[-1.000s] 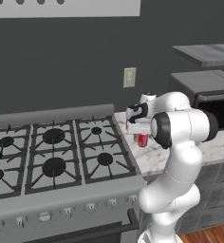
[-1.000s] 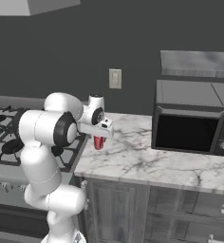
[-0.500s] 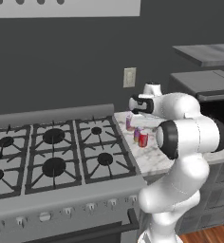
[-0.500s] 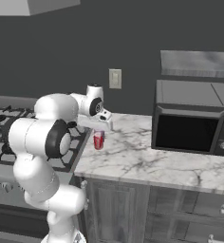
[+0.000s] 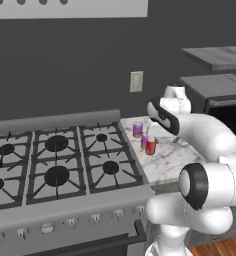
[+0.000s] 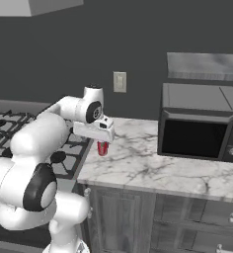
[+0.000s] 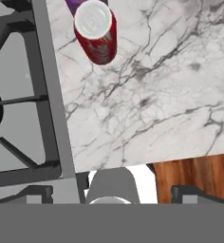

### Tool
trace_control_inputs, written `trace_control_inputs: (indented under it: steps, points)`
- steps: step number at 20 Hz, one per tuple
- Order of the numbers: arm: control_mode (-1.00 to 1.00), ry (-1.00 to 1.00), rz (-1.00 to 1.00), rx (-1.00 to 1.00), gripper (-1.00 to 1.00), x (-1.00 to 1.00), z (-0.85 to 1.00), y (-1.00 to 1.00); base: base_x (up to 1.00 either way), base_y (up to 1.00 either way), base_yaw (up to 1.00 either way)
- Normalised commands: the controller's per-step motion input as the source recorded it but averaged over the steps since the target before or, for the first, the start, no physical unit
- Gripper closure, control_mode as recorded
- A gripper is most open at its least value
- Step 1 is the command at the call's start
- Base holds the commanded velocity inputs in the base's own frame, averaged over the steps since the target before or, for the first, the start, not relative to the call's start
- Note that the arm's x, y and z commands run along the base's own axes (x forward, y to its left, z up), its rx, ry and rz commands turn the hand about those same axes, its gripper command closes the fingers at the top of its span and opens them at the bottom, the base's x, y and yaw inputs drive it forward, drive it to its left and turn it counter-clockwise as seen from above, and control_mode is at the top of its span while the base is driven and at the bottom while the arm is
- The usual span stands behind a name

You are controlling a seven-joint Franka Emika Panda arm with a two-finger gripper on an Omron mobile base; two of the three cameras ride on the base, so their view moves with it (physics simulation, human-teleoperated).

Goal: Four empty soda cans are scattered around the kitchen. Gather all the cans and cluster them next to the stove for recycling.

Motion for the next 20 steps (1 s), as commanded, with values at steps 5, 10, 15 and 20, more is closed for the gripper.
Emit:
trace_control_inputs:
  steps: [5,10,15,20]
  points:
    - [-1.00,0.00,-0.01,0.00,-1.00,-0.82,0.37,-0.04,0.00,0.00,0.00]
    - [-1.00,0.00,0.00,0.00,-1.00,-0.46,0.48,0.07,0.00,0.00,0.00]
    - [-1.00,0.00,0.00,0.00,-1.00,-0.38,0.54,0.01,0.00,0.00,0.00]
    - [-1.00,0.00,0.00,0.00,-1.00,-0.60,0.22,0.00,0.00,0.00,0.00]
